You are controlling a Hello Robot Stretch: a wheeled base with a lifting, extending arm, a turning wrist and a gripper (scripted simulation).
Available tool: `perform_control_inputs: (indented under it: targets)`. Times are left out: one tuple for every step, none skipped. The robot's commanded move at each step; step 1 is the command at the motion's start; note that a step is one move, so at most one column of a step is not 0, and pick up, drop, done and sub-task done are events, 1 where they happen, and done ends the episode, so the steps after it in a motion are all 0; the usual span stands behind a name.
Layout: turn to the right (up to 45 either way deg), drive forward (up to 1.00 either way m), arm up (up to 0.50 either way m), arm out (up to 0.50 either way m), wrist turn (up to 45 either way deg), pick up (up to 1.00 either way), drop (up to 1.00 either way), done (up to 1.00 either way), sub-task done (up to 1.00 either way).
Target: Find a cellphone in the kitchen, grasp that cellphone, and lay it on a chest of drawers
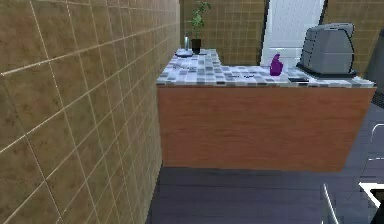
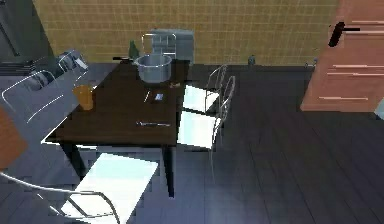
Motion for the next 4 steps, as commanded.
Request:
perform_control_inputs:
  targets:
    - [0.0, 0.75, 0.00, 0.00, 0.0, 0.00, 0.00, 0.00, 0.00]
    - [45.0, 0.00, 0.00, 0.00, 0.0, 0.00, 0.00, 0.00, 0.00]
    - [6.0, 0.00, 0.00, 0.00, 0.0, 0.00, 0.00, 0.00, 0.00]
    - [0.0, 0.35, 0.00, 0.00, 0.0, 0.00, 0.00, 0.00, 0.00]
